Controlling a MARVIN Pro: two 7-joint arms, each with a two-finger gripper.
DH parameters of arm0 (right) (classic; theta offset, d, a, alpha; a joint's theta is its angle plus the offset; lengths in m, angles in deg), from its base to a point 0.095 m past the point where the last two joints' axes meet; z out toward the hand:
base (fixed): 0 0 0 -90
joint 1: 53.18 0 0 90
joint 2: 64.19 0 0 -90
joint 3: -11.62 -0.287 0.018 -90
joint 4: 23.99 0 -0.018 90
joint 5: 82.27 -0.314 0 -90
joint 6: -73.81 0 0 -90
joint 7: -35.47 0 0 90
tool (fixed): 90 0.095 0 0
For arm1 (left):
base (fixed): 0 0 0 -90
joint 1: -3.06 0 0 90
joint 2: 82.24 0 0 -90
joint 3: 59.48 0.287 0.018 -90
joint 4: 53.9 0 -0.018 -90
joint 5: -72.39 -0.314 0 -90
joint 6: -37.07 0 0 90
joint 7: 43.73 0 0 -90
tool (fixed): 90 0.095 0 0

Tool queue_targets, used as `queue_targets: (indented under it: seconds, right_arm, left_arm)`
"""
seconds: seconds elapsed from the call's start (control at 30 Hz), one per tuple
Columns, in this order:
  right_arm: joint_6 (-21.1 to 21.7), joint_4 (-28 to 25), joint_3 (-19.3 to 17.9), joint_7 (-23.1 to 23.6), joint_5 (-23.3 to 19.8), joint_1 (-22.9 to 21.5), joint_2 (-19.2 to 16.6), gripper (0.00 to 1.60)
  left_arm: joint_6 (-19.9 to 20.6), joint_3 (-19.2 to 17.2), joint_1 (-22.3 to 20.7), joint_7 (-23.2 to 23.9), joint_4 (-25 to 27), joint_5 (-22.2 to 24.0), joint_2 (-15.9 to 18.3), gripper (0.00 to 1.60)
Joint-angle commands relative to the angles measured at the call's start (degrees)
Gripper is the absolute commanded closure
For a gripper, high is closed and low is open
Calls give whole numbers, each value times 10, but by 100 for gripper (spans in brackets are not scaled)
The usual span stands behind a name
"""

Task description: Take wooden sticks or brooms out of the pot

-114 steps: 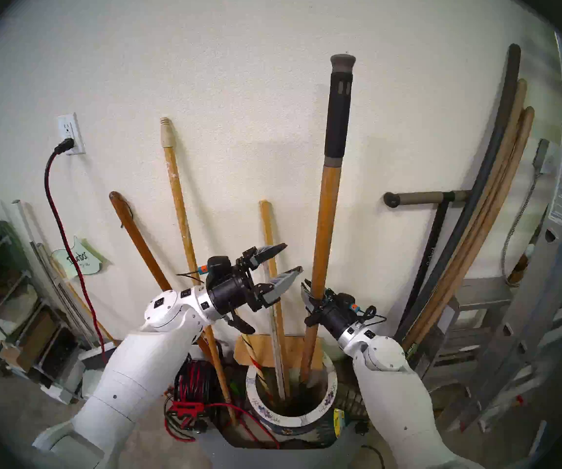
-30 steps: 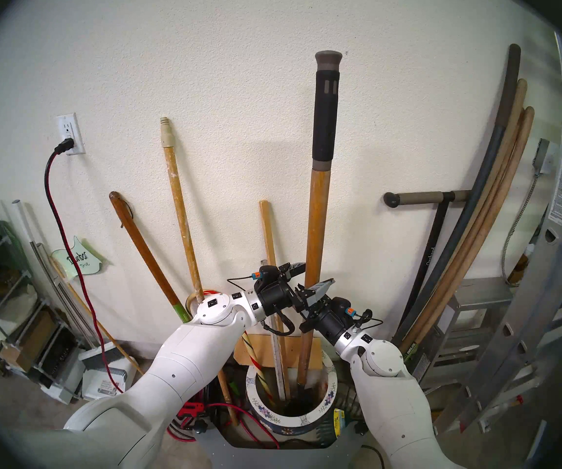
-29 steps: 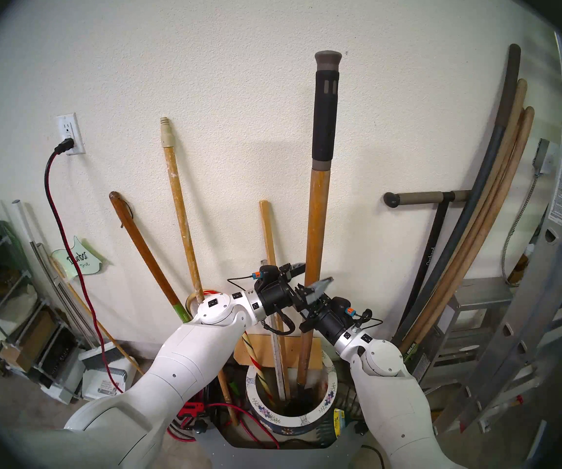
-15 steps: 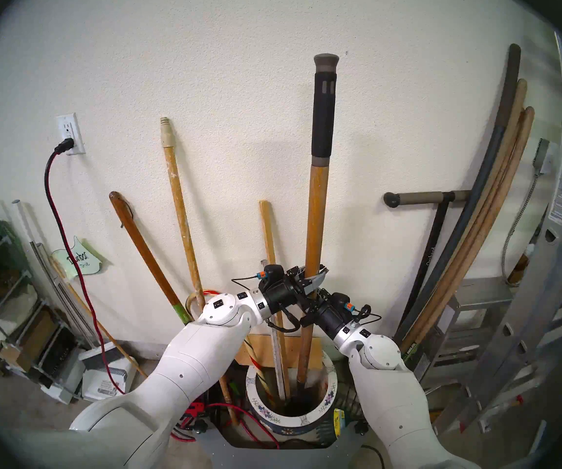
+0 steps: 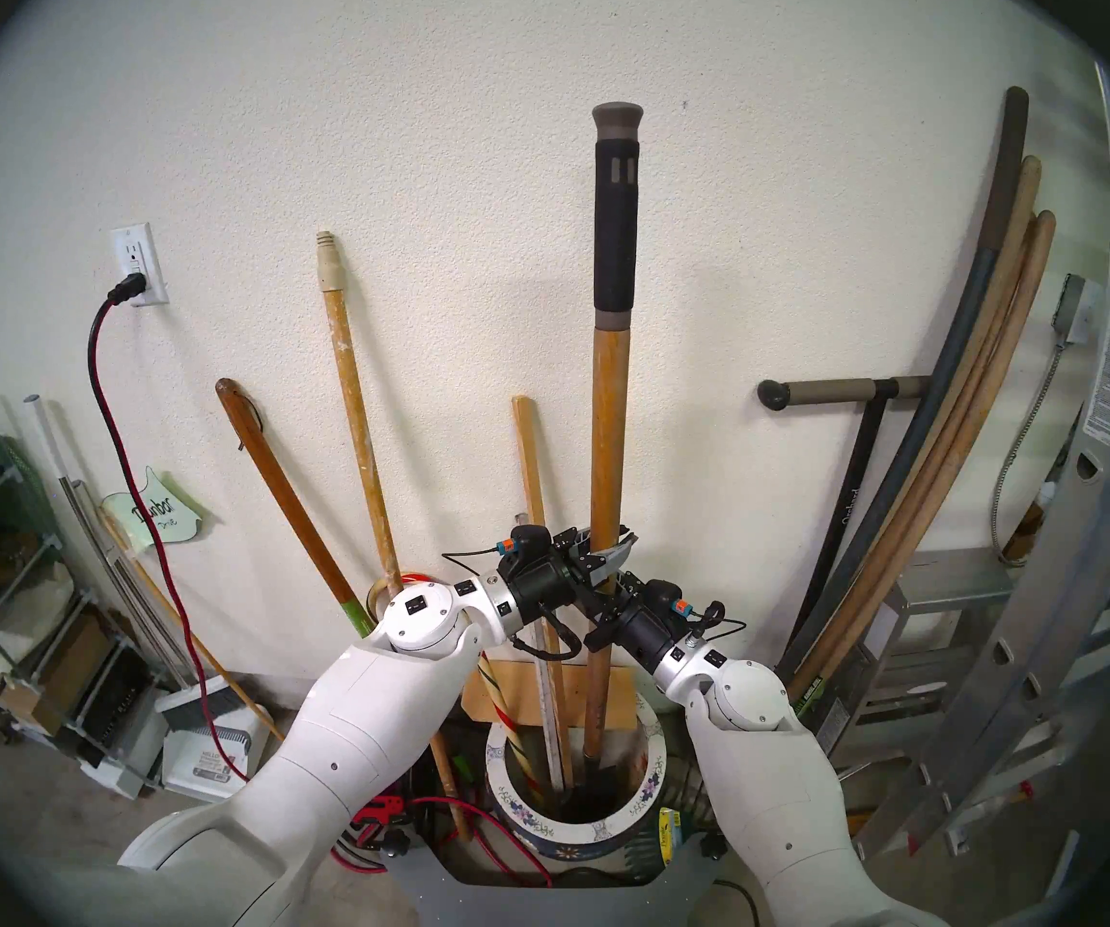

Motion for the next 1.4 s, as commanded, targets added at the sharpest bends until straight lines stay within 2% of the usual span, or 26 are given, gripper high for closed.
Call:
queue_targets:
  seconds: [0.0,0.33,0.77,1.13,1.37]
  right_arm:
    - [1,-33,-16,-4,-10,-21,-3,160]
    - [12,-46,-21,-6,-10,-48,1,160]
    - [39,-58,-17,-1,-13,-82,18,160]
    - [80,-85,-18,7,-20,-83,28,160]
    - [115,-108,-21,-4,-18,-72,39,160]
  left_arm:
    - [-3,-44,-11,-21,55,14,21,160]
    - [14,-59,-11,-38,98,11,27,160]
    - [42,-57,-33,-59,141,-3,25,160]
    - [74,-55,-56,-80,173,-13,27,160]
    - [101,-55,-63,-89,186,-13,30,160]
